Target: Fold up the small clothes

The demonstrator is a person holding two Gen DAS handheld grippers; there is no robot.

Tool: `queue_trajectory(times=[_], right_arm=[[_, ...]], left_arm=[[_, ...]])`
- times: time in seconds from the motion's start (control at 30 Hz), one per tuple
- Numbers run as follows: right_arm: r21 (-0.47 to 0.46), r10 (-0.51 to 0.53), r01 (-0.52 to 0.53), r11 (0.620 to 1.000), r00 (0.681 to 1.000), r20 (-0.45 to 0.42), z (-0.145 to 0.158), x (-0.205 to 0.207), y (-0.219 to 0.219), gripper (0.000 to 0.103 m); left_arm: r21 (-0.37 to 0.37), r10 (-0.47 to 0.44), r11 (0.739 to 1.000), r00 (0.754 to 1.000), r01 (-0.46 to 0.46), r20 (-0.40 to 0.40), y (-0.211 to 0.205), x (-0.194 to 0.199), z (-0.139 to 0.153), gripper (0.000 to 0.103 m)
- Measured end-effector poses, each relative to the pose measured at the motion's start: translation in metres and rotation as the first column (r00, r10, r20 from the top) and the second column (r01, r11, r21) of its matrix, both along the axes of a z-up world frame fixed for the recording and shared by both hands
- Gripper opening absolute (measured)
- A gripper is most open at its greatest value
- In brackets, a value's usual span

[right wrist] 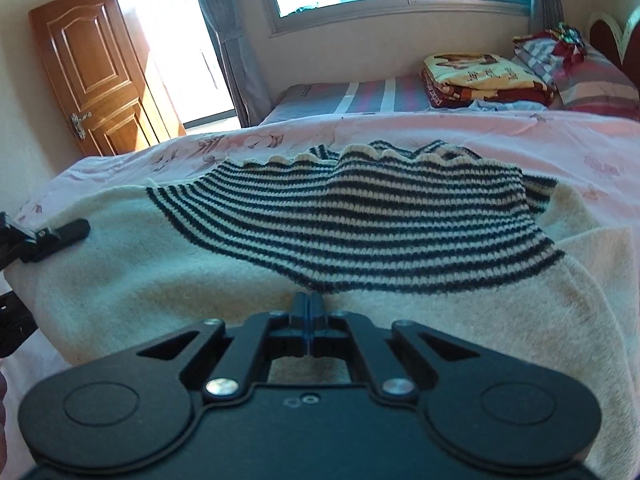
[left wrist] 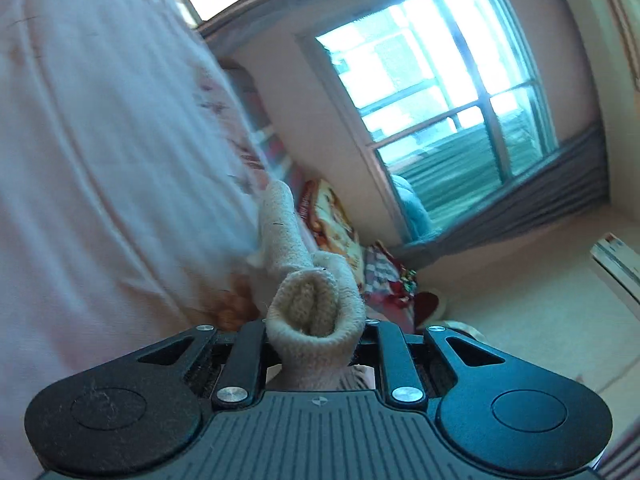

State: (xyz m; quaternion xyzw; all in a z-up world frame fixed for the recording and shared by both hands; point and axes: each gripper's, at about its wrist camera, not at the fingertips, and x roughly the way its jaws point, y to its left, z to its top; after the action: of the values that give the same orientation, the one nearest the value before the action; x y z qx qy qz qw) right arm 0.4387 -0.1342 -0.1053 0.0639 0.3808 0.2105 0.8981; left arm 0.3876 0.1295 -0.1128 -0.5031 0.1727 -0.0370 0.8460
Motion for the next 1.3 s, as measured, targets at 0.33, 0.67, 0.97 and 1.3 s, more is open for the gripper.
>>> queue_trajectory(times=[0.33,0.67,0.97,1.3], right_arm=[[0.661,-0.265,0.441,0.607,0.896,-0.356,-0.017,-0.015,-0.182,0.038],[0.717,-0.173,0.408,0.565,0.908,-0.380,-0.008,-0.042,-0.223,0.070],[0.602,-0.080,0.353,0.716,0.898,-0.432,-0.004,-0.005,-0.177,0.070],[0.096,-0.047,0.055,0.994,0.996,-0.079,0.033,-0.002,-0.097,0.016]], left_arm=[[0.319,-0.443,0.812,0.872,0.489,-0.209,-0.171,0.053,0.029,0.017],[0.515,-0.582,0.640,0.797,0.571,-0.161,-0.203,0.011,0.072,0.079],[0.511,-0.255,0.771,0.920,0.379,-0.298,-0.076,0.052,0.028,0.079],[0.512,-0.279,0.762,0.914,0.398,-0.295,-0.094,0.063,0.004,0.079]])
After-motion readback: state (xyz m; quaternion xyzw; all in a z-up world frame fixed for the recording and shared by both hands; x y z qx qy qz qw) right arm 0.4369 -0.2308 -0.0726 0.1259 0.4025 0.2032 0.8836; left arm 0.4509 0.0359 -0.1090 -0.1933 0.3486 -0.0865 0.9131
